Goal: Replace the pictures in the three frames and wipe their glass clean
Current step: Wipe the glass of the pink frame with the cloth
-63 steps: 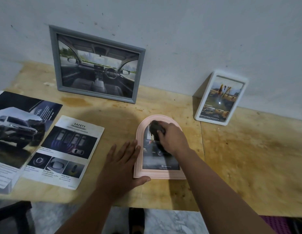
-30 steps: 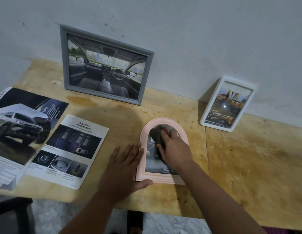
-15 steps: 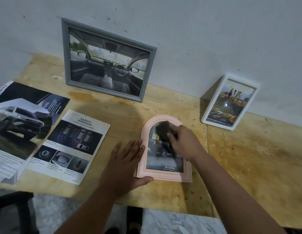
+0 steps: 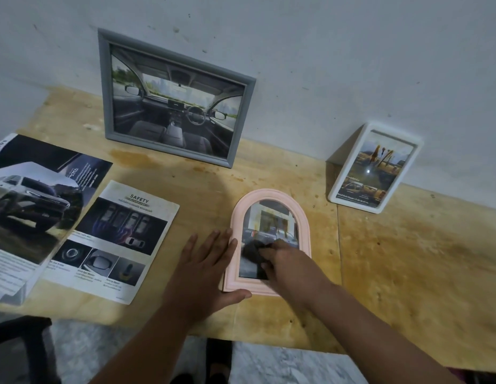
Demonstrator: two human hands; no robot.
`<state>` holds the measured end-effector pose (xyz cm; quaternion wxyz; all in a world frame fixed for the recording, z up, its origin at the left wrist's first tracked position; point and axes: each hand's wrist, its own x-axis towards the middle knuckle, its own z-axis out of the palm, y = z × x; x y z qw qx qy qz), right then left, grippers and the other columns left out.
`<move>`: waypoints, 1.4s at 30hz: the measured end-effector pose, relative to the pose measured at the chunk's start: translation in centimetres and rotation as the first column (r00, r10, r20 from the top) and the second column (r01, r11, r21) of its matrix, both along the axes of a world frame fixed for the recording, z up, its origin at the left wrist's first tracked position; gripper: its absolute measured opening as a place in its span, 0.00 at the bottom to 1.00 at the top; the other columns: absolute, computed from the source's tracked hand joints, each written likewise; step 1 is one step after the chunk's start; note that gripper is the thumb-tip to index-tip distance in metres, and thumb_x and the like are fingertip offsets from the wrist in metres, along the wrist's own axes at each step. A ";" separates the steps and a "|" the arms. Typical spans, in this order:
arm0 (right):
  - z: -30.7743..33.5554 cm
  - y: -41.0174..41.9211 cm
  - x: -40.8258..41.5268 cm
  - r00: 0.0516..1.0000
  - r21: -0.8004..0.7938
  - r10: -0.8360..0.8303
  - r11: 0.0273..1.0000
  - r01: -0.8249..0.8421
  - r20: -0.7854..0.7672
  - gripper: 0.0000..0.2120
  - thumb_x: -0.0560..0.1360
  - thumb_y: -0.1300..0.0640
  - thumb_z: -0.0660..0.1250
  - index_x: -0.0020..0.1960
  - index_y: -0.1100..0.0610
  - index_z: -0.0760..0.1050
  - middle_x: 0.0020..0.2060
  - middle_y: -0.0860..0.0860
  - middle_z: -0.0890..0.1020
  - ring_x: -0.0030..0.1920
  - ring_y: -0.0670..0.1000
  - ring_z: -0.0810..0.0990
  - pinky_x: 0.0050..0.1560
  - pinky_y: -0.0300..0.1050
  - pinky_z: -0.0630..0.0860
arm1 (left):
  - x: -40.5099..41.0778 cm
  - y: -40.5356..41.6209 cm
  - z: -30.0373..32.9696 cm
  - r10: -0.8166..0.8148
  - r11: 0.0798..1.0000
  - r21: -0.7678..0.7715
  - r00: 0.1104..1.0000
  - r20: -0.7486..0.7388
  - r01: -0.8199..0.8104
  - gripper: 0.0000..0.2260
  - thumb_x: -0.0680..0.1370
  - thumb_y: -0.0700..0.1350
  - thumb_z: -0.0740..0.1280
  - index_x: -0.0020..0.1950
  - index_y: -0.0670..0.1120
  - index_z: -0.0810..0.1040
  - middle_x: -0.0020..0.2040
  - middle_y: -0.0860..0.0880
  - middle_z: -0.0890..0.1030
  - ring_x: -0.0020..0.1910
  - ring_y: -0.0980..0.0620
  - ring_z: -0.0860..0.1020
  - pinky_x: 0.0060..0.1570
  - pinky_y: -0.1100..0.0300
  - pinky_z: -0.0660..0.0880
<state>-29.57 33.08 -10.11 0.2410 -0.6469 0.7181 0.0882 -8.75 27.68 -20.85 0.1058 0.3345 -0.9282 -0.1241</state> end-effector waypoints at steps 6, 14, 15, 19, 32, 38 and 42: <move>-0.4 -6.4 -3.1 0.968 -0.194 -0.234 0.957 0.214 -0.087 0.16 0.81 0.55 0.60 0.67 0.54 0.75 0.58 0.57 0.76 0.50 0.62 0.80 0.50 0.52 0.78 | -0.1 0.0 0.0 0.011 1.000 -0.003 1.000 0.018 -0.011 0.48 0.73 0.79 0.58 0.81 0.45 0.66 0.83 0.47 0.60 0.82 0.46 0.60 0.76 0.35 0.59; -2.6 -4.1 0.3 0.977 -0.095 -0.120 0.990 0.104 -0.174 0.23 0.79 0.55 0.63 0.74 0.52 0.69 0.67 0.59 0.71 0.51 0.63 0.81 0.50 0.51 0.78 | -0.1 0.0 -0.1 0.008 1.000 -0.009 0.999 0.044 -0.008 0.49 0.73 0.79 0.56 0.82 0.45 0.64 0.83 0.46 0.59 0.82 0.45 0.58 0.77 0.34 0.58; -2.5 -3.6 0.5 0.979 -0.096 -0.115 0.990 0.100 -0.169 0.23 0.79 0.54 0.64 0.74 0.51 0.70 0.67 0.59 0.71 0.50 0.62 0.82 0.50 0.51 0.79 | -0.1 0.0 -0.1 0.006 1.000 -0.011 0.999 0.044 -0.006 0.49 0.74 0.79 0.56 0.82 0.45 0.64 0.83 0.46 0.59 0.82 0.45 0.59 0.77 0.35 0.58; -2.2 -1.3 1.4 0.988 -0.066 -0.113 0.992 0.107 -0.101 0.23 0.79 0.53 0.65 0.73 0.52 0.71 0.64 0.57 0.73 0.47 0.62 0.82 0.45 0.50 0.78 | -0.1 0.1 -0.2 0.002 1.000 -0.019 1.000 0.021 -0.002 0.48 0.73 0.79 0.57 0.81 0.45 0.65 0.83 0.46 0.60 0.82 0.45 0.59 0.77 0.35 0.58; 0.9 -7.0 -2.8 0.969 -0.153 -0.247 0.957 0.247 0.025 0.14 0.81 0.52 0.61 0.64 0.54 0.79 0.52 0.57 0.82 0.50 0.59 0.81 0.51 0.50 0.78 | -0.2 -0.2 0.1 0.018 1.000 -0.005 0.999 0.037 -0.018 0.49 0.72 0.80 0.57 0.81 0.46 0.66 0.83 0.47 0.60 0.82 0.46 0.60 0.77 0.35 0.58; -4.2 -5.3 -0.2 0.972 -0.257 -0.233 0.939 0.229 0.013 0.18 0.84 0.51 0.56 0.69 0.56 0.73 0.56 0.60 0.79 0.50 0.63 0.80 0.46 0.53 0.77 | -0.3 -0.2 0.2 0.007 1.000 0.007 0.995 0.102 -0.008 0.49 0.74 0.80 0.52 0.83 0.46 0.62 0.84 0.47 0.56 0.83 0.46 0.56 0.77 0.35 0.56; -4.1 -3.2 0.2 0.990 -0.270 -0.141 0.952 0.142 0.024 0.16 0.83 0.51 0.57 0.65 0.56 0.76 0.57 0.60 0.79 0.49 0.63 0.80 0.44 0.53 0.78 | -0.2 -0.1 0.1 0.009 1.000 0.008 0.994 0.104 -0.010 0.49 0.74 0.80 0.51 0.82 0.46 0.63 0.84 0.47 0.57 0.83 0.46 0.57 0.78 0.35 0.56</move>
